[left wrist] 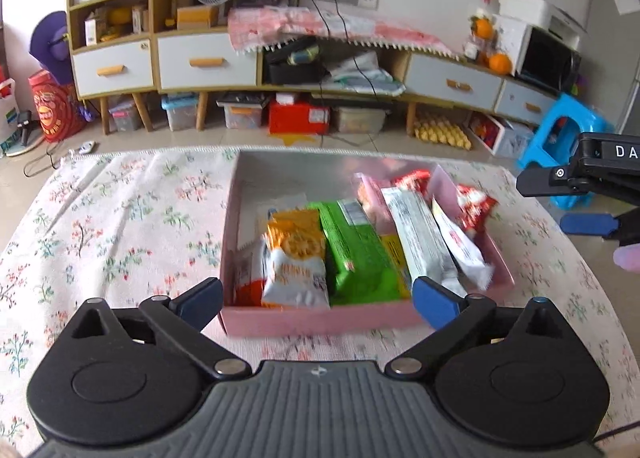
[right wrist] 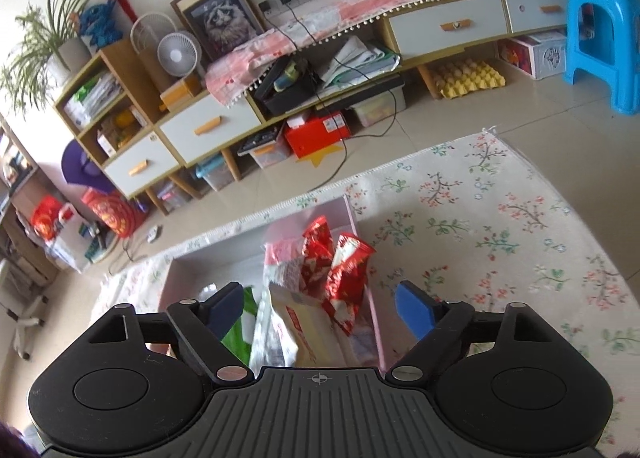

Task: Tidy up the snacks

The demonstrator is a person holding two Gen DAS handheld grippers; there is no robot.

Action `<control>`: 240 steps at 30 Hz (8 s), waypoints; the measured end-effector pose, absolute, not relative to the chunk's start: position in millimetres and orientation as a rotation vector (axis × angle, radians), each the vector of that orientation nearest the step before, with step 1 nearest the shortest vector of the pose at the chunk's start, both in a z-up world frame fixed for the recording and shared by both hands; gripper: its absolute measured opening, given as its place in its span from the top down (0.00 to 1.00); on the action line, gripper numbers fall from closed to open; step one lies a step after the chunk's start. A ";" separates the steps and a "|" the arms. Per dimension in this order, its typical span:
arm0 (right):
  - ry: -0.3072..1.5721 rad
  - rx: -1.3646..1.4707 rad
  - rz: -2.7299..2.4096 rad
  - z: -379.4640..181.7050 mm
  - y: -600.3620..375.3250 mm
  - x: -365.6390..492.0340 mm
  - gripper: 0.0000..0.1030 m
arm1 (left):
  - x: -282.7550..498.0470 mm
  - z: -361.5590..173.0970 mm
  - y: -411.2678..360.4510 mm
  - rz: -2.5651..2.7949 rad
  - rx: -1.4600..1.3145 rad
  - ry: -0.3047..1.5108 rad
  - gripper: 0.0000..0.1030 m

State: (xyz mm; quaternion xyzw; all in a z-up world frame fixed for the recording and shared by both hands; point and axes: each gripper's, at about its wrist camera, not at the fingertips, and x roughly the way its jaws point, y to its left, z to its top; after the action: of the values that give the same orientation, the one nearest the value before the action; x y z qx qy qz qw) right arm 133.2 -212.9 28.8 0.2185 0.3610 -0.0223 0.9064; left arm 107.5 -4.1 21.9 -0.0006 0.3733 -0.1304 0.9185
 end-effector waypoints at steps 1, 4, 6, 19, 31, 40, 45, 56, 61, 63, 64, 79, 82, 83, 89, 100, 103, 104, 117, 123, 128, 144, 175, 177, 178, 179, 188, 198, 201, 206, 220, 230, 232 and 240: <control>0.756 0.435 -0.047 29.7 -212.2 130.4 0.14 | 106.5 21.8 -4.1 -0.271 0.004 0.780 0.01; 0.797 0.380 -0.058 29.8 -209.9 121.8 0.12 | 101.5 21.4 -5.3 -0.276 0.024 0.812 0.01; 0.823 0.340 -0.058 28.3 -209.1 116.0 0.12 | 97.3 21.3 -5.8 -0.279 0.044 0.832 0.01; 0.963 0.103 -0.066 2.4 -203.8 80.9 0.11 | 62.6 2.6 -15.4 -0.336 0.217 0.943 0.01; 1.114 -0.127 0.034 -55.1 -196.3 64.3 0.11 | 42.0 -31.5 -41.1 -0.437 0.349 0.988 0.01; 1.039 -0.105 0.135 -70.3 -207.0 57.6 0.00 | 37.0 -45.7 -63.9 -0.531 0.343 0.925 0.00; 0.965 -0.079 0.205 -74.7 -218.5 51.9 0.00 | 36.2 -47.2 -67.5 -0.579 0.335 0.890 0.00; 0.863 -0.106 0.294 -79.7 -222.3 53.7 0.00 | 40.9 -47.5 -68.3 -0.637 0.303 0.827 0.14; 0.838 -0.116 0.327 -81.2 -223.5 57.6 0.00 | 42.7 -46.5 -69.6 -0.649 0.297 0.794 0.35; 0.831 -0.117 0.334 -81.5 -223.6 59.5 0.00 | 43.6 -45.6 -68.4 -0.654 0.295 0.788 0.50; 0.828 -0.118 0.336 -81.9 -223.6 59.8 0.00 | 44.3 -45.0 -67.6 -0.657 0.293 0.789 0.54; 0.833 -0.134 0.323 -80.1 -208.7 74.7 0.00 | 58.7 -41.3 -52.1 -0.567 0.281 0.818 0.75; 0.832 -0.150 0.322 -79.1 -202.2 76.6 0.00 | 61.8 -40.4 -47.8 -0.540 0.273 0.836 0.75; 0.832 -0.155 0.321 -78.8 -199.7 77.4 0.00 | 62.5 -39.9 -46.8 -0.533 0.268 0.842 0.75; 0.831 -0.187 0.328 -76.2 -185.6 80.9 0.02 | 66.6 -37.4 -39.6 -0.500 0.237 0.876 0.75; 0.831 -0.192 0.376 -67.5 -170.7 77.4 0.38 | 71.4 -33.5 -27.7 -0.479 0.175 0.919 0.75; 0.836 -0.190 0.385 -65.4 -166.3 76.9 0.50 | 74.5 -32.1 -23.0 -0.466 0.144 0.934 0.75; 0.836 -0.195 0.394 -64.5 -164.2 76.5 0.61 | 75.4 -31.3 -21.4 -0.462 0.134 0.938 0.75; 0.820 -0.109 0.455 -42.0 -153.6 72.7 0.63 | 85.0 -13.8 -0.1 -0.421 0.049 0.920 0.76; 0.756 -0.022 0.484 -17.1 -148.2 75.7 0.63 | 92.5 -0.4 12.6 -0.403 -0.020 0.876 0.76; 0.711 0.050 0.462 -0.1 -143.2 88.1 0.63 | 102.9 2.8 22.3 -0.363 -0.063 0.852 0.76; 0.744 0.409 0.239 -3.8 -152.0 190.0 0.63 | 169.3 2.0 15.8 -0.277 -0.125 0.832 0.76; 0.696 0.531 0.226 -14.8 -168.0 234.7 0.45 | 204.8 3.7 3.9 -0.271 -0.080 0.760 0.38; 0.706 0.519 0.214 -8.7 -166.6 228.6 0.44 | 198.8 8.6 5.6 -0.265 -0.075 0.760 0.28; 0.712 0.505 0.208 -4.8 -166.0 225.1 0.39 | 194.0 11.4 6.7 -0.265 -0.075 0.757 0.27; 0.715 0.484 0.202 -0.1 -165.0 221.0 0.34 | 189.3 13.7 8.2 -0.260 -0.079 0.755 0.23; 0.737 0.329 0.139 37.8 -154.4 167.2 0.18 | 142.8 30.7 20.7 -0.209 -0.042 0.804 0.04; 0.803 0.181 -0.006 45.3 -139.2 93.2 0.11 | 78.4 31.1 28.8 -0.121 -0.018 0.874 0.00; 0.803 0.136 -0.008 40.2 -132.1 67.0 0.08 | 61.4 26.2 31.1 -0.106 -0.002 0.905 0.00; 0.813 0.173 -0.002 25.6 -130.1 31.9 0.05 | 37.7 16.4 36.4 -0.084 -0.045 0.952 0.00; 0.864 0.077 -0.016 -8.1 -126.1 14.9 0.05 | 18.7 9.1 28.5 -0.045 0.033 0.921 0.00; 0.872 0.084 -0.012 -10.6 -124.6 12.8 0.04 | 7.9 5.9 27.8 -0.044 0.030 0.938 0.00; 0.867 0.073 -0.016 -9.3 -123.1 11.8 0.04 | 7.1 7.3 27.6 -0.040 0.031 0.933 0.00; 0.859 0.077 -0.015 -7.4 -122.6 9.6 0.04 | 4.2 11.0 26.2 -0.025 0.038 0.912 0.00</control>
State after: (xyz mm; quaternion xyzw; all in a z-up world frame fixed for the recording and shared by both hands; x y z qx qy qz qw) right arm 9.6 -122.6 -7.4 0.0372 0.4165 -0.0074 0.9084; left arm 4.2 26.2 11.0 0.0181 0.4405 -0.0123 0.8975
